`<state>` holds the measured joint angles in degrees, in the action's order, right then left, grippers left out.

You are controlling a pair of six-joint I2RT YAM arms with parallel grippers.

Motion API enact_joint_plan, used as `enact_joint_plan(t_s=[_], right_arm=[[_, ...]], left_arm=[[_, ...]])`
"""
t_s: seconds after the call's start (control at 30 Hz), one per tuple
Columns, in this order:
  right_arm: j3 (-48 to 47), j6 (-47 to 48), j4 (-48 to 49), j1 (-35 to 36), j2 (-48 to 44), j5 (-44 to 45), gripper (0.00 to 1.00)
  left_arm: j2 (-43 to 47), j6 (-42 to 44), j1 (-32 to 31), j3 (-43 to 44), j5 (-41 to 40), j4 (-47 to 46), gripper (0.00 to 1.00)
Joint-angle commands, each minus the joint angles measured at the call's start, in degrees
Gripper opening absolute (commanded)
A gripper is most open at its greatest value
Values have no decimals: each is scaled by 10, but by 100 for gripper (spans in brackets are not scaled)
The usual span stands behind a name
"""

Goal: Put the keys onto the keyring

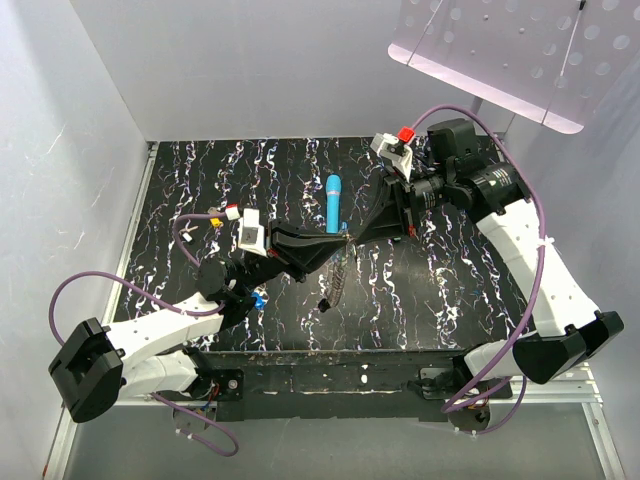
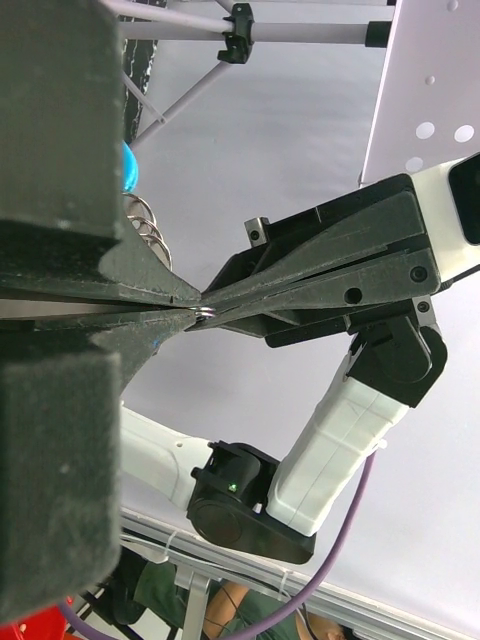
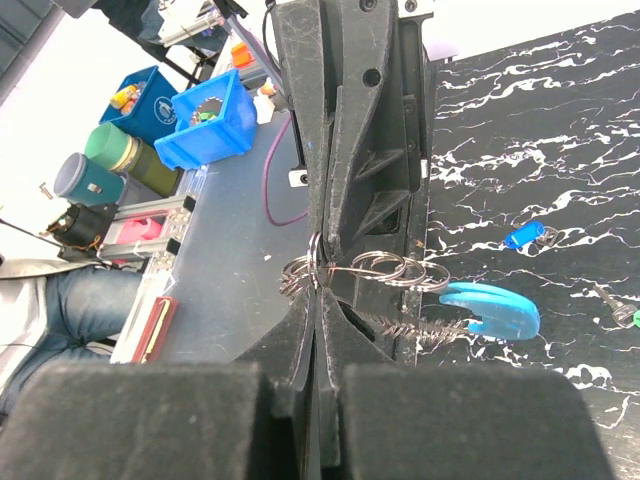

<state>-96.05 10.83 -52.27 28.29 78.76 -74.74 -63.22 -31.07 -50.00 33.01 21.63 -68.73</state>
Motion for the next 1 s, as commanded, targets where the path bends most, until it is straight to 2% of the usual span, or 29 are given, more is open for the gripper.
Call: enact_joint_plan(t_s=[0.0,0.13,0.4,0.57,0.67,0.73,0.87,0.97], right_arm=[[6,-10,20,4,-12,-1,1],[25,-44,45,6,-18,-2,1],[100,-157,156,8,-31,-10,1],[103,-167,172,10,-27,-23,3],[67,-88,101,7,-29,-10,35],[32,-22,45,2,-28,7,45],[-12,74,-31,0,-21,30,49],[-20,86,-35,1,-14,24,49]], left_arm=[[16,7,1,16,-20,-9,0],[25,15,1,13,-29,-6,0],[28,27,1,17,-27,-18,0],[22,22,1,17,-22,-16,0],[28,23,1,8,-23,-9,0],[33,25,1,3,-22,2,0],[41,25,1,-2,-19,21,0],[44,26,1,-2,-19,27,0]])
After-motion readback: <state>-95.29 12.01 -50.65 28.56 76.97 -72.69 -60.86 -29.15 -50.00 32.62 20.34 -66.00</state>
